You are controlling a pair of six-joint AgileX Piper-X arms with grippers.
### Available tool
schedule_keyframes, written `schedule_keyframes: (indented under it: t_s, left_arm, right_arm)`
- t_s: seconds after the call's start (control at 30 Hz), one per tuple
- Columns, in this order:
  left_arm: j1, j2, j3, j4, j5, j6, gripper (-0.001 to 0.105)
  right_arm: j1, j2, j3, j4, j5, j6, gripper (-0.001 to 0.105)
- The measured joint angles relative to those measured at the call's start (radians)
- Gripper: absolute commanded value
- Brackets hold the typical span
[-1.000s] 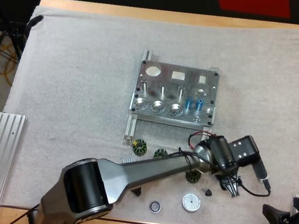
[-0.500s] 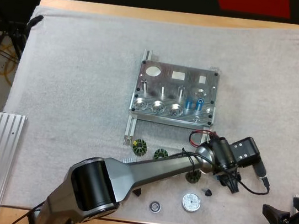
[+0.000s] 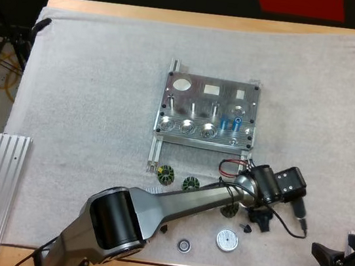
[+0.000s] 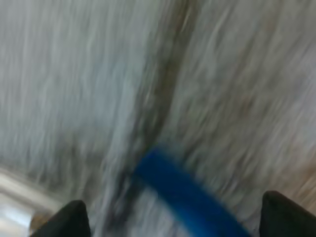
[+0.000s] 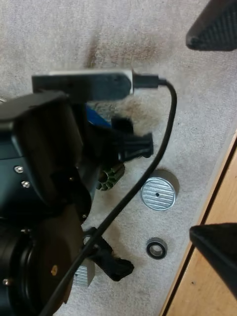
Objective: Load cells from left to right
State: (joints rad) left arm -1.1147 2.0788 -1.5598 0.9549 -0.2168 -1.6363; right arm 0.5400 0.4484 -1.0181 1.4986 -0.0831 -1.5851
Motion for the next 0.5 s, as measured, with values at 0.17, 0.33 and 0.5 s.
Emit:
schedule_keyframes:
  t_s: [0.17, 0.33, 0.5]
  left_arm:
    - [0.0, 0.0, 0.003, 0.074, -0.033, 0.017, 0.069]
    - [0.0, 0.0, 0.003, 0.094, -0.033, 0.017, 0.069]
    - [0.012, 0.0, 0.003, 0.082, 0.04, 0.004, 0.063]
  right_arm:
    - [0.0, 0.0, 0.0, 0.0, 0.0, 0.0, 0.07]
    - [0.0, 0.0, 0.0, 0.0, 0.0, 0.0, 0.07]
    - [0.0, 0.0, 0.0, 0.0, 0.0, 0.0, 0.07]
